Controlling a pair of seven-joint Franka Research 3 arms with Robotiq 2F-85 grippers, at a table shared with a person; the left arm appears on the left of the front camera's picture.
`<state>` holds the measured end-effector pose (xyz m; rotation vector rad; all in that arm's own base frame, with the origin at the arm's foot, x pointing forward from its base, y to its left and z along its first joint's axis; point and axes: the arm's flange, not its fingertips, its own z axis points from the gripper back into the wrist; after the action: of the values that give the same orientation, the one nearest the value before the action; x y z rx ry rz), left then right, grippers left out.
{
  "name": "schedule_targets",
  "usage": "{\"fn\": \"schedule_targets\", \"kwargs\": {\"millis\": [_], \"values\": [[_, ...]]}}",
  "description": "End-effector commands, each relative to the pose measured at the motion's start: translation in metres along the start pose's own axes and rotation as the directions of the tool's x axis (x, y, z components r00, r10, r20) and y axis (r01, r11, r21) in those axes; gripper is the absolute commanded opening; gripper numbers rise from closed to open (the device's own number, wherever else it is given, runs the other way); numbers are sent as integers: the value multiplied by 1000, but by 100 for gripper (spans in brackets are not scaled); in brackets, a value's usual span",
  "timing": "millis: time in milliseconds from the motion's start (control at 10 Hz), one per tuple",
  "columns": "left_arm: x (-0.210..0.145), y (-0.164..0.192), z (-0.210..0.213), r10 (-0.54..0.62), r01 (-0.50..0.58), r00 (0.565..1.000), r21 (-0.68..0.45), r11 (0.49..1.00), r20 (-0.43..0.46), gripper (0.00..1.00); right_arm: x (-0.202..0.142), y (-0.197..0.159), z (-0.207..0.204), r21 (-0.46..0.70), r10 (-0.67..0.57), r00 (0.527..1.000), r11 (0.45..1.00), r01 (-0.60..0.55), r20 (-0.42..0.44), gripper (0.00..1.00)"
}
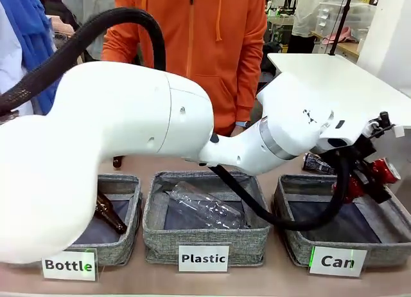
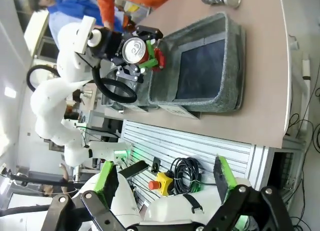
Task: Sort the can waste into the basket.
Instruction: Pick up the can waste from the table and place it in the right Fabric basket.
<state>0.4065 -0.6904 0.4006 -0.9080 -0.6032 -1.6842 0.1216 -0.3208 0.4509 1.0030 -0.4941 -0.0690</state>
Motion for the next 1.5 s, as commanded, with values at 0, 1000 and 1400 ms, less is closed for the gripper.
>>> {"fn": "schedule_targets", "kwargs": {"millis": [0, 1000, 1400], "values": [[-4, 2, 20, -35, 36, 999, -19, 999, 29, 0, -8, 2, 0, -4, -12, 1000, 1000, 12, 1, 100], [-2, -1, 12, 19, -18, 1000, -9, 1000, 24, 100, -8, 2, 0, -4, -12, 1000, 1000, 12, 1, 100], [-1, -2, 16, 21, -21, 999, -10, 1000, 31, 100, -8, 2, 0, -4, -12, 1000, 1000, 12, 1, 100]]}}
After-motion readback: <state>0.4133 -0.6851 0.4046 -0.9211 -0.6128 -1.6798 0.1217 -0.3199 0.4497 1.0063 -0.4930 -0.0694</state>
